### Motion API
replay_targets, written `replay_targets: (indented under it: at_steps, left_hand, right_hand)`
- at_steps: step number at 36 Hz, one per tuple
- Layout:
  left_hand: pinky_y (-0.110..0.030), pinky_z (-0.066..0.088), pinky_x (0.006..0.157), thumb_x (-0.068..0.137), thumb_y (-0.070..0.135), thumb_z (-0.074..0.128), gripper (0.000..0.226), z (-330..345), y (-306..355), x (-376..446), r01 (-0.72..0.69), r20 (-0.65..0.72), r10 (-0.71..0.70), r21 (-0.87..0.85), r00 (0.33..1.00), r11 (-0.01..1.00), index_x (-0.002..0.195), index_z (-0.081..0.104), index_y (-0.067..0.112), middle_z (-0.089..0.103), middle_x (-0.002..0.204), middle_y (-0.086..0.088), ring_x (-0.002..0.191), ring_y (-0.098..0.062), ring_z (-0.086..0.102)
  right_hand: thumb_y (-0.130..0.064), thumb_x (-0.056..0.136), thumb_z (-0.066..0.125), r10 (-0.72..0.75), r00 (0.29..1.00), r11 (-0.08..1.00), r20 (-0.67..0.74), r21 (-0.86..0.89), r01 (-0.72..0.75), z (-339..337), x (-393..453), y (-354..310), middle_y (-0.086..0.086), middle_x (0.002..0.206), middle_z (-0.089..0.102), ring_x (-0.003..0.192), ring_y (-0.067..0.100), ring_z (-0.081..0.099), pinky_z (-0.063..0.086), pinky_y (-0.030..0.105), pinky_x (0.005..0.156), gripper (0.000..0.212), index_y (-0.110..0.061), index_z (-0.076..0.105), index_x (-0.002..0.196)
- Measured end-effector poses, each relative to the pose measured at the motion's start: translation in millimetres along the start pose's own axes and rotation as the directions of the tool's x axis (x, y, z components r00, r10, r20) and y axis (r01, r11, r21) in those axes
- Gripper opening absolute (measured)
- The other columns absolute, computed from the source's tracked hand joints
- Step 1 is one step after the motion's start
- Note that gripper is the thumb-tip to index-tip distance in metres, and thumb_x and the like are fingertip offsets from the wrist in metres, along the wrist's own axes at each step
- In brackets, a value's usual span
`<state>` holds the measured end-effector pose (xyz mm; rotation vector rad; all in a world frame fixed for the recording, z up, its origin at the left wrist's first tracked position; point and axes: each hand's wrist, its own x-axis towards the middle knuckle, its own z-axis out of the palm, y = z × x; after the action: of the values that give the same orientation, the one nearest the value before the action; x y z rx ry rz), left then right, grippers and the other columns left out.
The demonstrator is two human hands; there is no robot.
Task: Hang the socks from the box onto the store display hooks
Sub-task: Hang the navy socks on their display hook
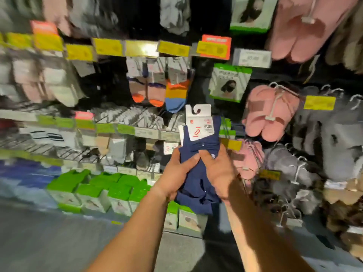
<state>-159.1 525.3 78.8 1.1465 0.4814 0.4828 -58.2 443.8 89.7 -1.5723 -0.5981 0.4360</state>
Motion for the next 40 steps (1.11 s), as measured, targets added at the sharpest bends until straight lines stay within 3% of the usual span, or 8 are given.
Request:
replay_targets:
  at_steps: [4,7,12,17,22,25,35,40]
  left_hand:
    - [-0.039,0.061,0.084,0.096,0.015,0.067,0.042,-85,30,-36,-0.073,-0.139,0.068,-0.029,0.988,0.997,0.134,0.05,0.016,0.073,0.12,-0.007,0.106,-0.028,0.072]
    - [-0.039,0.061,0.087,0.096,0.015,0.066,0.037,-153,51,-69,-0.107,-0.218,0.096,-0.037,0.971,0.994,0.13,0.052,0.021,0.074,0.12,-0.004,0.107,-0.026,0.072]
    - [-0.035,0.06,0.08,0.096,0.014,0.067,0.038,-266,80,-124,-0.178,-0.369,0.166,0.002,0.914,0.984,0.132,0.053,0.018,0.076,0.115,-0.003,0.103,-0.025,0.074]
    - [-0.043,0.06,0.088,0.096,0.016,0.068,0.039,-368,113,-182,-0.22,-0.494,0.217,0.054,0.842,0.974,0.132,0.051,0.017,0.074,0.118,-0.006,0.106,-0.027,0.073]
    - [-0.043,0.059,0.091,0.097,0.014,0.065,0.033,-455,143,-223,-0.298,-0.593,0.272,0.056,0.758,0.953,0.128,0.054,0.019,0.073,0.121,-0.008,0.107,-0.028,0.072]
    - [-0.035,0.06,0.087,0.098,0.017,0.066,0.036,-507,158,-237,-0.326,-0.627,0.305,0.085,0.717,0.942,0.131,0.053,0.021,0.072,0.123,-0.004,0.109,-0.023,0.071]
    - [-0.046,0.057,0.096,0.098,0.018,0.065,0.038,-689,225,-222,-0.339,-0.672,0.329,0.122,0.664,0.933,0.133,0.054,0.024,0.072,0.123,-0.003,0.111,-0.026,0.071]
    - [-0.05,0.054,0.101,0.097,0.023,0.067,0.044,-783,274,-189,-0.318,-0.657,0.306,0.105,0.689,0.942,0.139,0.052,0.024,0.071,0.126,-0.004,0.114,-0.027,0.069]
  right_hand:
    - [-0.018,0.096,0.063,-0.013,0.988,0.998,0.157,0.06,0.004,99,-19,-13,-0.001,0.116,0.067,0.1,0.013,0.067,0.057,0.034,0.084,0.029,-0.024,0.051,0.121]
    - [-0.043,0.081,0.067,-0.01,0.973,0.999,0.229,0.045,0.0,176,-38,-23,0.0,0.118,0.067,0.105,0.021,0.066,0.055,0.05,0.092,0.048,-0.027,0.051,0.123]
    - [-0.018,0.094,0.065,-0.058,0.933,0.998,0.356,0.052,0.042,304,-76,-35,-0.005,0.108,0.065,0.103,0.019,0.064,0.051,0.05,0.097,0.026,-0.035,0.051,0.107]
    - [-0.027,0.086,0.067,-0.079,0.875,0.993,0.478,0.119,0.025,424,-116,-48,-0.002,0.115,0.068,0.106,0.019,0.066,0.052,0.05,0.097,0.03,-0.036,0.054,0.111]
    - [-0.023,0.091,0.067,-0.093,0.805,0.99,0.586,0.139,0.014,533,-141,-61,-0.003,0.113,0.068,0.104,0.019,0.066,0.055,0.043,0.09,0.028,-0.034,0.052,0.112]
    - [-0.018,0.096,0.062,-0.111,0.746,0.989,0.657,0.144,0.02,593,-148,-67,-0.014,0.104,0.066,0.092,0.0,0.065,0.053,0.022,0.072,0.026,-0.031,0.052,0.117]
    - [-0.03,0.094,0.064,-0.14,0.734,0.99,0.664,0.102,0.097,800,-119,-77,0.002,0.127,0.063,0.113,0.024,0.062,0.053,0.05,0.094,0.046,-0.024,0.047,0.137]
    - [-0.03,0.095,0.062,-0.17,0.735,0.985,0.656,0.134,0.108,901,-79,-94,-0.001,0.129,0.061,0.115,0.022,0.06,0.052,0.044,0.093,0.044,-0.028,0.048,0.137]
